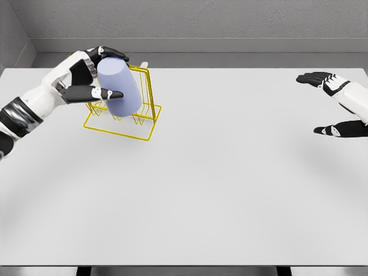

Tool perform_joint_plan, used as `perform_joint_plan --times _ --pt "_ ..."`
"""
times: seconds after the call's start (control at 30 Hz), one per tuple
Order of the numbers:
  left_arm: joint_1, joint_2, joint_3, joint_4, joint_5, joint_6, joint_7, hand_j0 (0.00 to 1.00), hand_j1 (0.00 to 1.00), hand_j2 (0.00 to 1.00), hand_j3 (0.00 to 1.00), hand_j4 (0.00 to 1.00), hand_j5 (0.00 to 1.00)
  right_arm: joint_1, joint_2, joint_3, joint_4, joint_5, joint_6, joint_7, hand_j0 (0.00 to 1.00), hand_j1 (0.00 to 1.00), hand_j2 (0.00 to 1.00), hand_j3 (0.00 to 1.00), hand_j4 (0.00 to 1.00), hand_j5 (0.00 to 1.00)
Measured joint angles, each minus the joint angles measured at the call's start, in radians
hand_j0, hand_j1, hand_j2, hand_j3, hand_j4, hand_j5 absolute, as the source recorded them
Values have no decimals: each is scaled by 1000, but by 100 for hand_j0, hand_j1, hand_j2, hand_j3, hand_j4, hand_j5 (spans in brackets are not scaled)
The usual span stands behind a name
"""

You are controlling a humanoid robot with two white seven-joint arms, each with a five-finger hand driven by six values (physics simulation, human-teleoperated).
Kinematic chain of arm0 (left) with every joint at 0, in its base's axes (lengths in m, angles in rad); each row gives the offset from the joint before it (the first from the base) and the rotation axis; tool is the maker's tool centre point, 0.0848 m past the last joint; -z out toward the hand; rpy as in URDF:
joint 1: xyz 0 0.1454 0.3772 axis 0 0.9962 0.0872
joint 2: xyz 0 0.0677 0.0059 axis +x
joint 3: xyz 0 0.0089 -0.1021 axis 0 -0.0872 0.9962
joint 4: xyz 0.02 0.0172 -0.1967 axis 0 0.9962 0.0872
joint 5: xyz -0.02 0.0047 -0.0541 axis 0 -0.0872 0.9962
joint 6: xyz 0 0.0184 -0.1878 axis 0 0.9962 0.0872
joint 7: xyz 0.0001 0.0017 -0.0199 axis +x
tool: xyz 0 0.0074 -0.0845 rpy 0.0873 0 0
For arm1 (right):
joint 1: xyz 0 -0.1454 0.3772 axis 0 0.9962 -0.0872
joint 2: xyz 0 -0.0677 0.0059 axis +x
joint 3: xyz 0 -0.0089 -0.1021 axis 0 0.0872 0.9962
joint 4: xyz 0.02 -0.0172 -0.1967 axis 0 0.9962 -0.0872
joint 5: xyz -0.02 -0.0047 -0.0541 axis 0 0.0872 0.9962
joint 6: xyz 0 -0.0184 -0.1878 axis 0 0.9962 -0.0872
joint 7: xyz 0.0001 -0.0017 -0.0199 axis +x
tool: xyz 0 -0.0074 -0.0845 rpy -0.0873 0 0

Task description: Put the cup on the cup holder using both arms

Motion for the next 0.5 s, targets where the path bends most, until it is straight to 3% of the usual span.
perform_joint_plan --times 0.5 --pt "-14 -8 -3 27 -1 1 0 63 63 63 63 63 63 0 0 0 2 0 0 0 100 100 100 100 100 100"
